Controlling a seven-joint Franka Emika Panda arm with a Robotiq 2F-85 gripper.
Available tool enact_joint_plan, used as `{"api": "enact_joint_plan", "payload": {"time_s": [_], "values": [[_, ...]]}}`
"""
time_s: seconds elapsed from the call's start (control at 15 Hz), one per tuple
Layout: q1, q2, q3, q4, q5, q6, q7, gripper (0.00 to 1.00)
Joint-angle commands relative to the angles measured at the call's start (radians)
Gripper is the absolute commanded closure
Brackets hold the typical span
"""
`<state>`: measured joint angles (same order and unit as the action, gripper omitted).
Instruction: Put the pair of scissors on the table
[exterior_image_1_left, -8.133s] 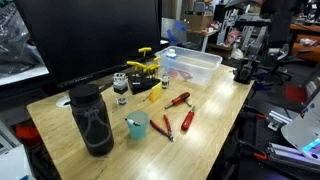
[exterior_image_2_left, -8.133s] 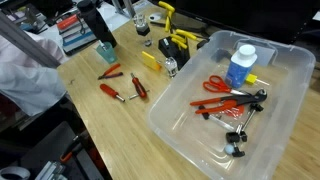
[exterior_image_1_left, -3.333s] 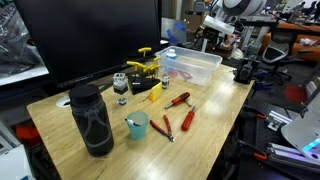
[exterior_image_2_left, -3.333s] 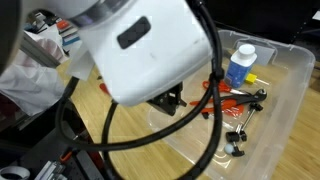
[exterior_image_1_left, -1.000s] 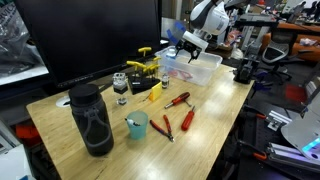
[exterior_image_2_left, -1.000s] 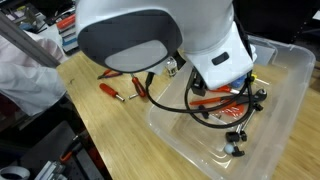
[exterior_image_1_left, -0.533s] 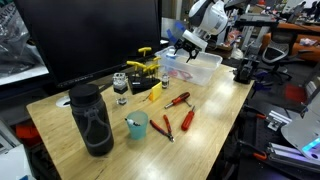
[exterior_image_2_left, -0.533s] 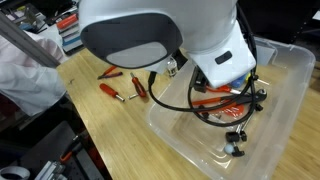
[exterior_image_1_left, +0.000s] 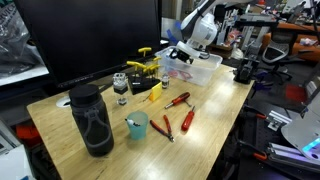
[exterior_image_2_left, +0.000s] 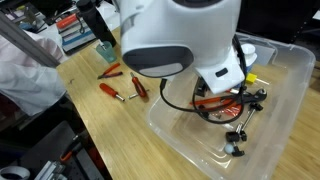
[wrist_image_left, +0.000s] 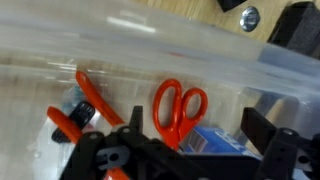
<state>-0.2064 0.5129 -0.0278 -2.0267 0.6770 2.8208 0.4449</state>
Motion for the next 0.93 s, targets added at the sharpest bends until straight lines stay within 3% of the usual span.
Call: {"api": "enact_joint_plan", "payload": {"time_s": [0.0,0.87], "values": [[0.016,0.046,-0.013,0.035,0.01,0.001,-0.005,0.0],[0.033,0.089,-0.038,0.097,-0.002,0.012,0.032,0.0]]}}
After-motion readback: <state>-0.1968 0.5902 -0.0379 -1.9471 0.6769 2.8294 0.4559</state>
